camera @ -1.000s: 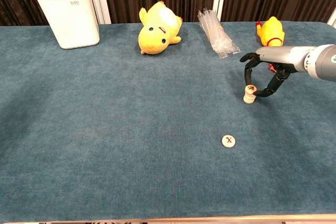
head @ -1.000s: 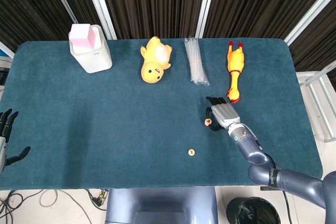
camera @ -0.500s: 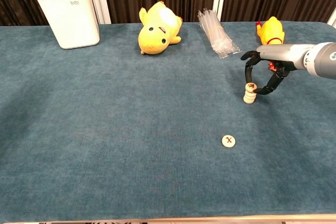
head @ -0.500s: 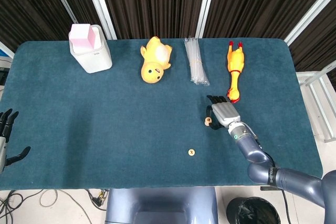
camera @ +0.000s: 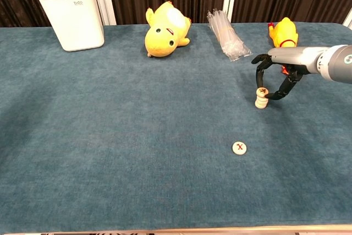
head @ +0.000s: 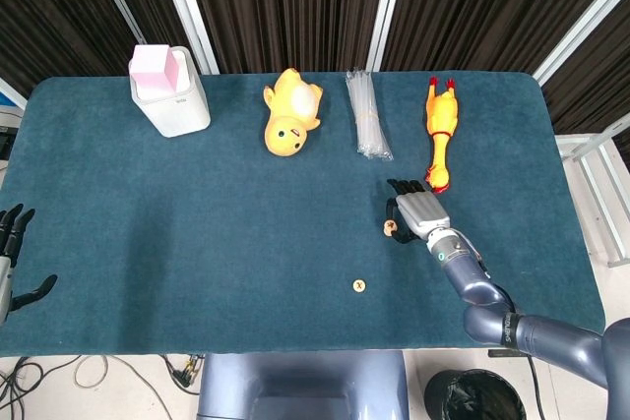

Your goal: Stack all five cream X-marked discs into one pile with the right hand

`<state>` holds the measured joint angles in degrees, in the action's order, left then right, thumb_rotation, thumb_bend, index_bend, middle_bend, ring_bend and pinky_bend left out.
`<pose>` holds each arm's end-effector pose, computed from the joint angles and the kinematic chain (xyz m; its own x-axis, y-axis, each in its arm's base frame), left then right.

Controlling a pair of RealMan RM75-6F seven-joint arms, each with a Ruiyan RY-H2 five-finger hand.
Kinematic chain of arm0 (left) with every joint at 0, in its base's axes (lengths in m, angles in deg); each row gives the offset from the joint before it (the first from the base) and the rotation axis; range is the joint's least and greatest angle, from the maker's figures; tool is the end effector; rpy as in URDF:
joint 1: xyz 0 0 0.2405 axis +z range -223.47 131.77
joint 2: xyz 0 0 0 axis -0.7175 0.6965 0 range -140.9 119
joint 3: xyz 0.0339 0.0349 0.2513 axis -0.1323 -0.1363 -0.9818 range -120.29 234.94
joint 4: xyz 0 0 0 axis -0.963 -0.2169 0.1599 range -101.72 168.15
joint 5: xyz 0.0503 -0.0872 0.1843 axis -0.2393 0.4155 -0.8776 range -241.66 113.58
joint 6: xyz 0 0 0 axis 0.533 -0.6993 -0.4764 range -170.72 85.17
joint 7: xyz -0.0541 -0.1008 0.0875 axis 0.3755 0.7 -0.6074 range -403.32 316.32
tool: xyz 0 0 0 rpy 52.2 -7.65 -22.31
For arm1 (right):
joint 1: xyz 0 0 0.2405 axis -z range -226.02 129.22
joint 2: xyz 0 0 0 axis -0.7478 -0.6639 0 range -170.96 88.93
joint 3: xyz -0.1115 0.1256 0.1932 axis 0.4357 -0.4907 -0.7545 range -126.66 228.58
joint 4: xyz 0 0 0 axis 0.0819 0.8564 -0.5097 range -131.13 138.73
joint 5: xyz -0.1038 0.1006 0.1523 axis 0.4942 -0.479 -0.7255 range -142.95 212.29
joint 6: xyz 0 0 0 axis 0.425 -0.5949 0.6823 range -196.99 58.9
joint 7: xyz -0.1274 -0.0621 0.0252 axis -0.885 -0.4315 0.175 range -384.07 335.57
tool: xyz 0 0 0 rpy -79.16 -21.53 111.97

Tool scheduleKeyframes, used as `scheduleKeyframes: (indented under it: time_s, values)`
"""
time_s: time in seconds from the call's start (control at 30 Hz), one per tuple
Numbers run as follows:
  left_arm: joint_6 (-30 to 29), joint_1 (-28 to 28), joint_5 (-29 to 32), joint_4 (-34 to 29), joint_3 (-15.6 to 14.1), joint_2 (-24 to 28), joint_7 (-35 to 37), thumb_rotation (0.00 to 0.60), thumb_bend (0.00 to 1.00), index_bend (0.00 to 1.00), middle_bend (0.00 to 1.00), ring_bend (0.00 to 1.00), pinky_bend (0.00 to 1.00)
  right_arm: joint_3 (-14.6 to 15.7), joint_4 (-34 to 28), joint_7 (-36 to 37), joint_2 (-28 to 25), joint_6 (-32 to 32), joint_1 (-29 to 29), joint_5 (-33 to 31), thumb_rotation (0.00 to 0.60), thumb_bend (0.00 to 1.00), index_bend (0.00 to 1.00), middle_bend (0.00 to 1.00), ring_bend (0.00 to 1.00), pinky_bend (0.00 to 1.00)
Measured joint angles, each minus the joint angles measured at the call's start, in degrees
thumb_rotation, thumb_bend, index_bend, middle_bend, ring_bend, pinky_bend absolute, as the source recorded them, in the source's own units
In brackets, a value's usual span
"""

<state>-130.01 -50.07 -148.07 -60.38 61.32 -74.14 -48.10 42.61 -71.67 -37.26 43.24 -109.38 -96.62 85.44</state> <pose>-0.3105 0.1812 0.1719 0.4595 -0.0476 0.8869 0.8881 0.0355 -0.4583 -0.1943 -0.3888 0.0002 0.4229 -0.4432 0.7904 -0.9061 -0.2185 0.3622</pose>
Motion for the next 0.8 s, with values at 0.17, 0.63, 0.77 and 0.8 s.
scheduleKeyframes:
  time_s: [0.17, 0.63, 0.77, 0.8]
  values:
    - [0.0, 0.0, 0.0, 0.0, 0.0, 0.0, 0.0, 0.6, 0.17, 0.05, 0.0, 0.0, 0.02, 0.0, 0.1, 0.0, 0.0, -0.1, 0.0, 0.0, 0.6, 0.41, 0.54, 0.01, 0.03, 0.02]
    - [-0.1, 0.0, 0.1, 0.0, 0.1, -0.1, -0.3, 0.6, 0.17, 0.05, 0.0, 0.0, 0.02, 0.2, 0.5, 0.6, -0.3, 0.3, 0.3, 0.2, 0.6, 0.41, 0.52, 0.01, 0.03, 0.03]
    - [-0.1, 0.0, 0.1, 0.1, 0.0, -0.1, -0.2, 0.6, 0.17, 0.05, 0.0, 0.0, 0.02, 0.2, 0.4, 0.7, -0.2, 0.3, 0.3, 0.3, 0.6, 0.41, 0.5, 0.01, 0.03, 0.02]
    - [-0.1, 0.0, 0.1, 0.1, 0.1, -0.1, -0.3, 0.6, 0.17, 0.05, 0.0, 0.0, 0.02, 0.2, 0.4, 0.7, -0.2, 0.2, 0.3, 0.3, 0.6, 0.41, 0.5, 0.01, 0.03, 0.02]
